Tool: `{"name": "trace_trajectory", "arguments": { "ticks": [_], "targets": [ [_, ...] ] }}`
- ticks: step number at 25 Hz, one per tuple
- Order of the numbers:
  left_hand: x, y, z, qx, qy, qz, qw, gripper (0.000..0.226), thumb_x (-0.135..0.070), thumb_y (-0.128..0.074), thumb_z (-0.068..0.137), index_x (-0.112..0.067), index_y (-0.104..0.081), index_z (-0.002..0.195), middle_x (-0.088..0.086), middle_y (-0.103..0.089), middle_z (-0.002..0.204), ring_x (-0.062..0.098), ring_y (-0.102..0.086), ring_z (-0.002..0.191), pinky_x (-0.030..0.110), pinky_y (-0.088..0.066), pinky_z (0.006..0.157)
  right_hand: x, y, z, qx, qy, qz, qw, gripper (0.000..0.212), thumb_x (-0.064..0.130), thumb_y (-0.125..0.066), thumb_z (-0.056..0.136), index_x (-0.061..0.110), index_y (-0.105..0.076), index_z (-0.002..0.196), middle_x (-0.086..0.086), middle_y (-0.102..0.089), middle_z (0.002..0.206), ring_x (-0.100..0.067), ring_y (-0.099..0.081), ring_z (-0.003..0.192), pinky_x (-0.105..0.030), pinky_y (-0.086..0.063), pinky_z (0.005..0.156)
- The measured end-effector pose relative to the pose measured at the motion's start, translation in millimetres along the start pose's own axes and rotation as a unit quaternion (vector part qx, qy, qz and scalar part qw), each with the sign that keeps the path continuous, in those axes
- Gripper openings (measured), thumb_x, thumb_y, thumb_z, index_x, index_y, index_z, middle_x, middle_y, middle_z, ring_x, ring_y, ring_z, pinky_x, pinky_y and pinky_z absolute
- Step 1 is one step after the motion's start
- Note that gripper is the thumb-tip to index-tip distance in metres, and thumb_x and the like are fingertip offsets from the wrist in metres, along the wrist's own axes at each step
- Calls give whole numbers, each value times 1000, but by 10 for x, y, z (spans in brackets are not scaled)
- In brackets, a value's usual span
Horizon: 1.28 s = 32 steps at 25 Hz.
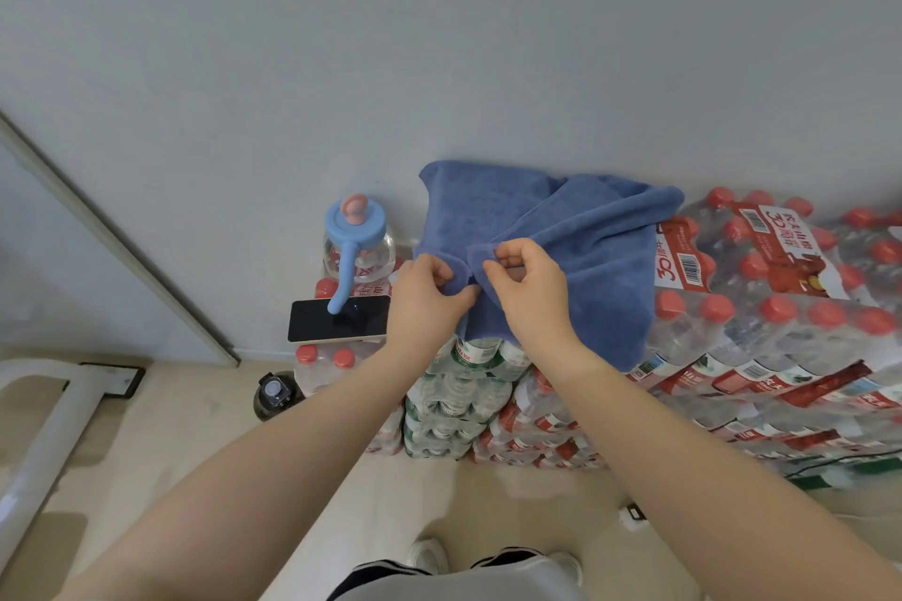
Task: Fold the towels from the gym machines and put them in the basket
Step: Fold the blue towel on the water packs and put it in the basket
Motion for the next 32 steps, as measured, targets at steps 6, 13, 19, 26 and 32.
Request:
{"name": "trace_trajectory", "arguments": {
  "ticks": [6, 13, 19, 26, 32],
  "targets": [
    [-98, 41, -77, 15, 16, -79, 997, 22, -21, -56, 86, -17, -43, 67, 1, -49, 66, 17, -46, 65, 37, -44, 67, 119, 17, -69, -16, 157, -96, 983, 5, 11, -61, 85, 10, -65, 86, -2, -60, 82, -16, -57, 71, -30, -49, 67],
    [-174, 115, -126, 65, 5, -180, 982, 19, -13, -50, 93, -18, -63, 80, 2, -69, 71, 9, -67, 68, 29, -57, 73, 132, -38, -89, 1, 260, -162, 952, 25, 23, -53, 86, 9, -72, 95, -5, -63, 87, -19, -62, 71, -28, -49, 59],
    [-279, 170, -62, 75, 59, -248, 964, 20, -20, -55, 91, -11, -66, 76, 5, -69, 69, 11, -65, 67, 26, -56, 71, 164, -37, -93, 82, 298, -170, 936, 31, 8, -45, 87, 2, -65, 110, -11, -57, 93, -15, -53, 76, -16, -40, 69],
    [-440, 37, -84, 60, 63, -218, 972, 16, -11, -50, 90, -11, -62, 80, 6, -68, 74, 16, -65, 73, 30, -57, 75, 103, 191, -93, 82, 139, -106, 981, 38, -3, -47, 86, 10, -42, 121, 5, -41, 105, -7, -42, 82, -18, -36, 68],
    [-913, 115, -389, -64, 19, -394, 917, 18, -9, -45, 94, -11, -57, 81, 1, -61, 70, -1, -58, 53, 12, -50, 57, -268, 907, -145, -47, 80, -128, 987, 33, -3, -52, 85, 7, -46, 115, -1, -45, 108, -9, -45, 91, -15, -38, 72]
  ]
}}
Point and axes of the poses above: each hand's wrist, its own z-axis towards the middle knuckle, its own y-axis out of the back of the hand, x = y × z, the point moved 4 cm from there along z, towards the middle knuckle
